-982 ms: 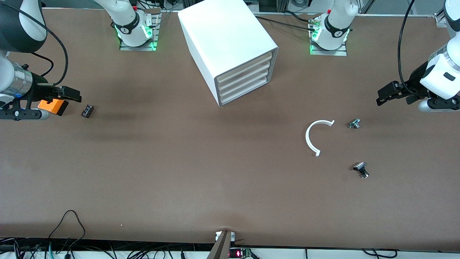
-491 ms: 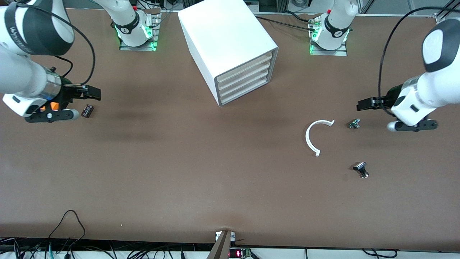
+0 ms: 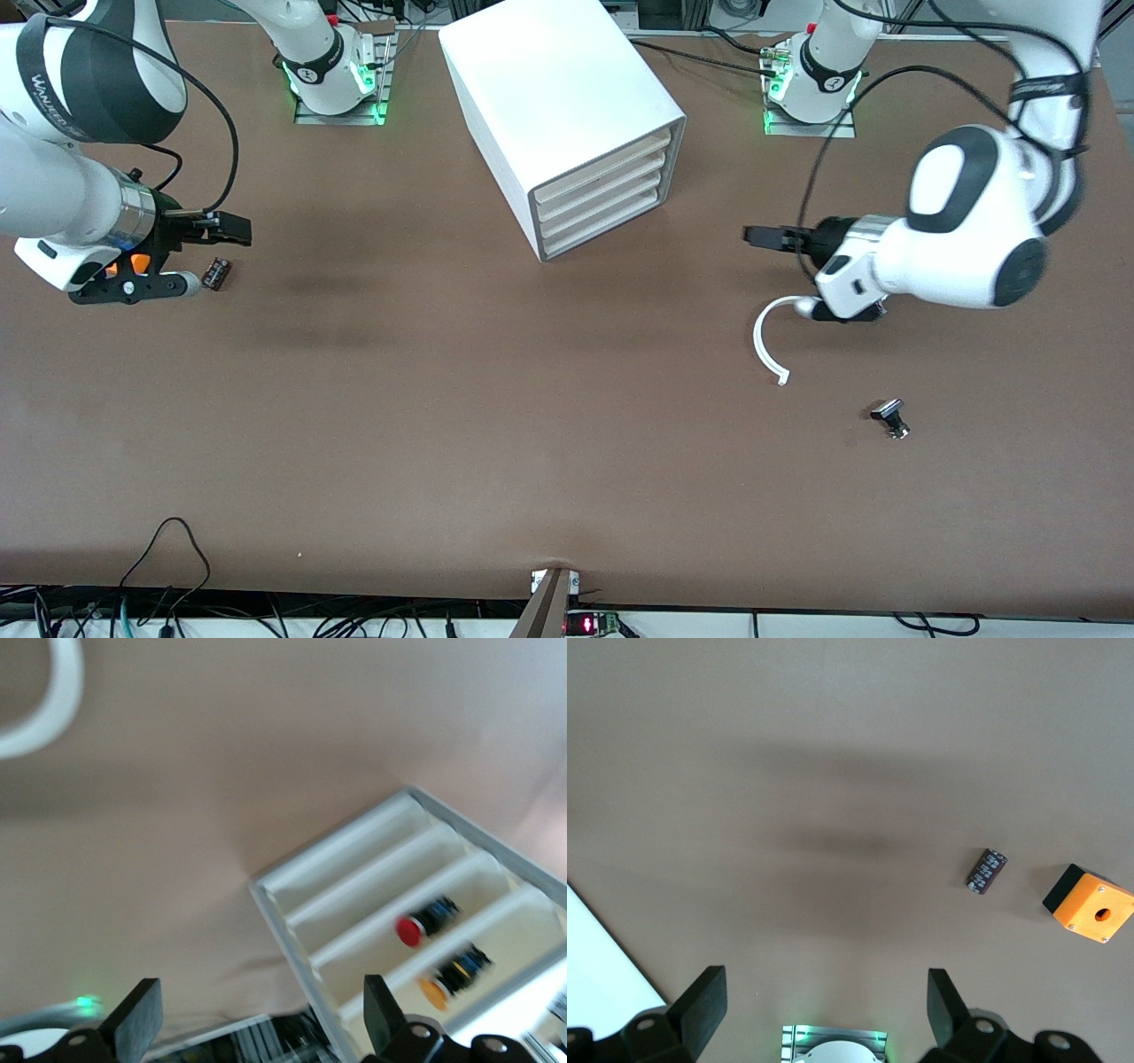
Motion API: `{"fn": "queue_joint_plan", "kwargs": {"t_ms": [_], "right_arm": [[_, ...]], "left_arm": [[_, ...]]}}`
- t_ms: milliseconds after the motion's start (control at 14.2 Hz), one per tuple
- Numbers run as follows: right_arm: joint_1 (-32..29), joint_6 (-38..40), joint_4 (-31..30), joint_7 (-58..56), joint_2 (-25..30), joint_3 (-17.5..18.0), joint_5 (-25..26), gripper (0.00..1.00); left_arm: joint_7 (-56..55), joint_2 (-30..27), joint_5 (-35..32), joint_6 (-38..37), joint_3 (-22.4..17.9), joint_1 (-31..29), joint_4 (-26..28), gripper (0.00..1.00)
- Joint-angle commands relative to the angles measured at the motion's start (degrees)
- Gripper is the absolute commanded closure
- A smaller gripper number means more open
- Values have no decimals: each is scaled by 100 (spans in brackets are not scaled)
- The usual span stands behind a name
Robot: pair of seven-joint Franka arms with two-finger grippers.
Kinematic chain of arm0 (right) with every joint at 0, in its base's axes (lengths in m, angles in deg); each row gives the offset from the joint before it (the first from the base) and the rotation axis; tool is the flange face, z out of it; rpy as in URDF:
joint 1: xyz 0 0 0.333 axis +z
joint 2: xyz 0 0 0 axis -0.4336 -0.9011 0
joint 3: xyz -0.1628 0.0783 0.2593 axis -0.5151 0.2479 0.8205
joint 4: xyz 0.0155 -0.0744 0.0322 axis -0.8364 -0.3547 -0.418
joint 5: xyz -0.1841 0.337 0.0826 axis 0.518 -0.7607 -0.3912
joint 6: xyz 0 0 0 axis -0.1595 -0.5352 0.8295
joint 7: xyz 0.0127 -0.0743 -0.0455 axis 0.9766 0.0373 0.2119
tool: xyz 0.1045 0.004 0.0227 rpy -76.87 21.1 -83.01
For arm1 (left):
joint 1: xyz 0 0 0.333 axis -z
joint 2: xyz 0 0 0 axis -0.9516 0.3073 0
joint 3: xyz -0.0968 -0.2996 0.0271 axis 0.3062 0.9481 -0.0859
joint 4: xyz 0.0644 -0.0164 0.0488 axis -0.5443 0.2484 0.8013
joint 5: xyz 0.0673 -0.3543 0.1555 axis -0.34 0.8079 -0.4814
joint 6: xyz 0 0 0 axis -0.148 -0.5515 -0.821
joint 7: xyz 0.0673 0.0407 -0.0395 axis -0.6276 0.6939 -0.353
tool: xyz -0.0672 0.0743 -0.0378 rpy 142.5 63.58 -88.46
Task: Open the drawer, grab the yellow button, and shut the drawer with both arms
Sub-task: 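Reach the left gripper to the white cabinet's drawer handle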
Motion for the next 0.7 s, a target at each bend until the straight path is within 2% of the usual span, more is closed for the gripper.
{"fn": "queue_joint_plan", "kwargs": {"t_ms": [0, 421, 632], "right_arm": [[32, 67, 168, -72, -77, 14, 25, 0], [-2, 14, 159, -203, -77, 14, -19, 0], [-29, 14, 159, -256, -77, -4, -229, 0]], "left_arm": [[503, 42, 955, 80, 227, -37, 701, 0], [1496, 227, 1914, 844, 1096, -2, 1598, 1], [2041, 262, 2346, 1249, 1466, 7, 1924, 1]]}}
